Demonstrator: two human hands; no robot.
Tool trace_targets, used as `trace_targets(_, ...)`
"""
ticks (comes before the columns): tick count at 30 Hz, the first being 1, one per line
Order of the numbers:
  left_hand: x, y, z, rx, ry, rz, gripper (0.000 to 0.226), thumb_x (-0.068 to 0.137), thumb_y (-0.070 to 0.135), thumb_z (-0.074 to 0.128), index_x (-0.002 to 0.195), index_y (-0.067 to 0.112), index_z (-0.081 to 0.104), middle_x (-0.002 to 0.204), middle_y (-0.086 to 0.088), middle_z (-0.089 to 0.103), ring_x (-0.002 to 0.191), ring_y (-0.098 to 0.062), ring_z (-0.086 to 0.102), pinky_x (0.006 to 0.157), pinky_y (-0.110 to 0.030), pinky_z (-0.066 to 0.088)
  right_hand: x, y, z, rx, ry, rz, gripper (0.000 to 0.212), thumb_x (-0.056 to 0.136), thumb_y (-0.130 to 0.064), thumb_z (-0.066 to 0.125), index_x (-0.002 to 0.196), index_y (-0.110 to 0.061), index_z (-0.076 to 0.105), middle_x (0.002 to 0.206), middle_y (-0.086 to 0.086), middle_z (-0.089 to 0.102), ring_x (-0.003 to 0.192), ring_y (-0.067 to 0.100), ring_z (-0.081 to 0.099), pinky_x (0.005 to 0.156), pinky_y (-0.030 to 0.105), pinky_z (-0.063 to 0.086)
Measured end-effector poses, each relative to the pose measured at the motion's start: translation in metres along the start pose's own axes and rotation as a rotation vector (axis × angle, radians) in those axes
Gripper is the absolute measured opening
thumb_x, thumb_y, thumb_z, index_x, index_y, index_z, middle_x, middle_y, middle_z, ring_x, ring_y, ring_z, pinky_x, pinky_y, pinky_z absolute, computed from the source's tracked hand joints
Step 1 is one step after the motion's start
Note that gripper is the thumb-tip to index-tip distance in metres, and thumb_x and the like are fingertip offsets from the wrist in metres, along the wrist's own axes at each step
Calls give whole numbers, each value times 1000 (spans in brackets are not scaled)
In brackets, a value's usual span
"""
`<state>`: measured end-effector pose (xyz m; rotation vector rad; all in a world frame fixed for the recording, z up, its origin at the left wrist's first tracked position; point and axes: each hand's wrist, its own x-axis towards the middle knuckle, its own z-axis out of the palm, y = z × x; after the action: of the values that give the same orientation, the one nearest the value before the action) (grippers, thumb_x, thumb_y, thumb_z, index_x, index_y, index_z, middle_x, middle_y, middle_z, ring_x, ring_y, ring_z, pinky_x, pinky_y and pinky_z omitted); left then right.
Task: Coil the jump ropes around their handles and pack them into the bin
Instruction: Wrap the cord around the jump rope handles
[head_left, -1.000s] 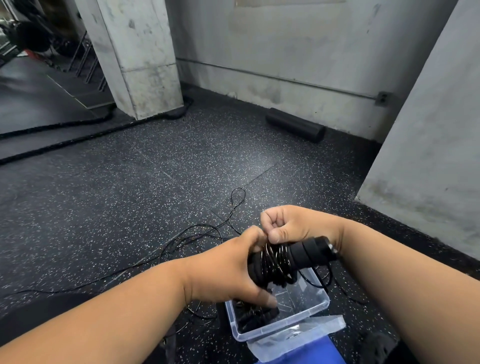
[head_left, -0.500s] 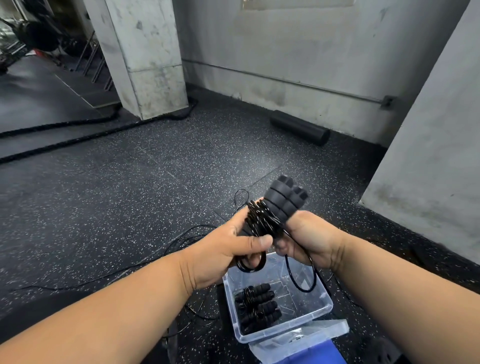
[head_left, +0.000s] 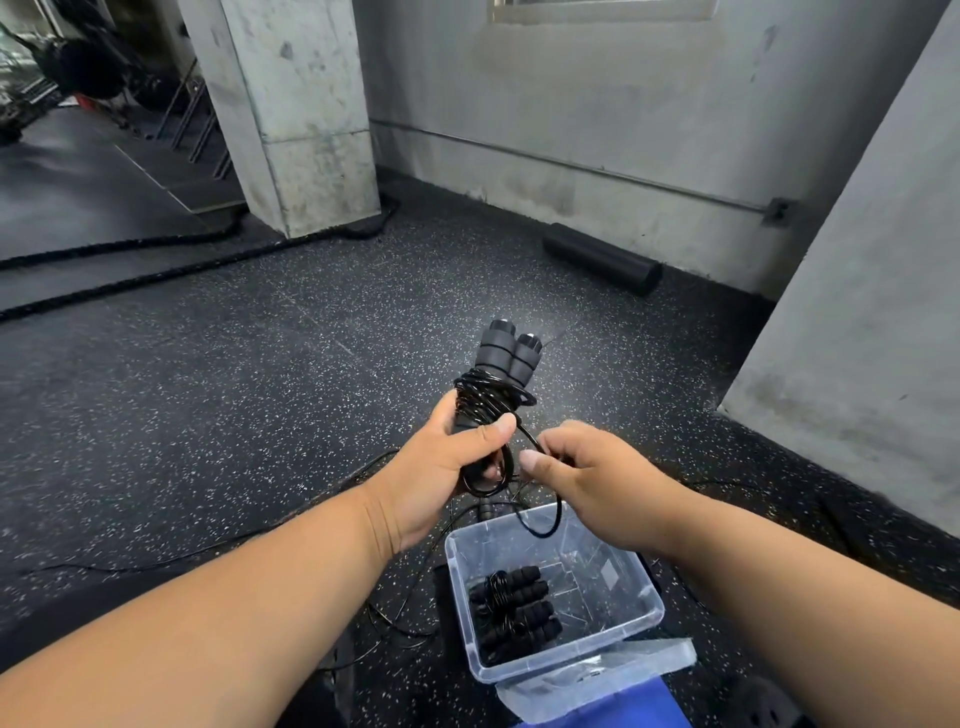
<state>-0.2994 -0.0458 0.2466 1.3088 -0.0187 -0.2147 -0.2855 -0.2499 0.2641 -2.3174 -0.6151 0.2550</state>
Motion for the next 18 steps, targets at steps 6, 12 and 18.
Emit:
trace_targets(6,1,-4,6,-75,10,-33,43,80,39,77,116,24,58,78,3,61,65,-10,54,68,-25,47,-1,-2,-7,10,123,73,51,100,-56,55,75,-12,47,58,-6,46,52,11,40,53,34,40)
trace_targets(12,0,-9,15,-87,52,-16,55,84,42,79,124,15,52,85,0,65,73,-12,60,67,-25,53,-3,-15,1,611,68,238,16,103,-18,63,96,-4,67,73,11,68,61,17,65,61,30,56)
trace_targets(18,-1,-14,20,-110,43,-21,65,88,43,83,133,9,49,105,-7,73,94,-25,68,84,-40,57,-1,-13,13,897,36,323,16,103,-14,61,93,-5,69,82,10,70,69,15,65,72,28,59)
